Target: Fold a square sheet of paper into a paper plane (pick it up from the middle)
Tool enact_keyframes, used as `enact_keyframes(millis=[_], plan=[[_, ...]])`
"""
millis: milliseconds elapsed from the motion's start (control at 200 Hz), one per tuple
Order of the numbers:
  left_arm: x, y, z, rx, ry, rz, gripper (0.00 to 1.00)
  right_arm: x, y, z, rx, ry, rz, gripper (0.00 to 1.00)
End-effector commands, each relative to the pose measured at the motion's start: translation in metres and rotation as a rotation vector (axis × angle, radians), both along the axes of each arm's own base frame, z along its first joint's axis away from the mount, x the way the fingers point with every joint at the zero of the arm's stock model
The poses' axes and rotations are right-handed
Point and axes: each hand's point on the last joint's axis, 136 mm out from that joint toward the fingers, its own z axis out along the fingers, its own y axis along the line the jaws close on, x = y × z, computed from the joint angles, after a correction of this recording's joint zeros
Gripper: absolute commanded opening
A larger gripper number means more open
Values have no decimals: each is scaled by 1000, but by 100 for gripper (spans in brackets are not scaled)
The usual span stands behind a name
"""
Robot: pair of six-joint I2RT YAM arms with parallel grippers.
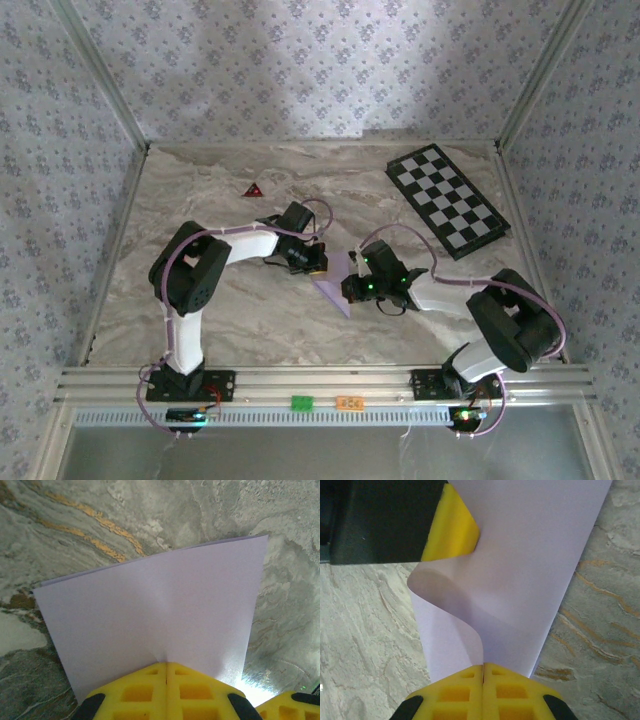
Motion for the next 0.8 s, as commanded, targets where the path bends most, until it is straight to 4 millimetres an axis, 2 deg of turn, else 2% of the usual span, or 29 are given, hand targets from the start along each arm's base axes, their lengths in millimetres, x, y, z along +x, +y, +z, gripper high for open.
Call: enact_keyframes(millis=[0,190,475,795], plan=[[-8,7,-15,45,44,4,4,3,-1,-4,-24,6,3,0],[-8,7,-14,43,43,6,5,3,0,-6,-33,11,10,0],[-8,8,-13,42,40,4,5,3,7,2,5,10,27,0],[-9,8,-13,44,43,1,4,1,5,-7,-20,31,27,0]])
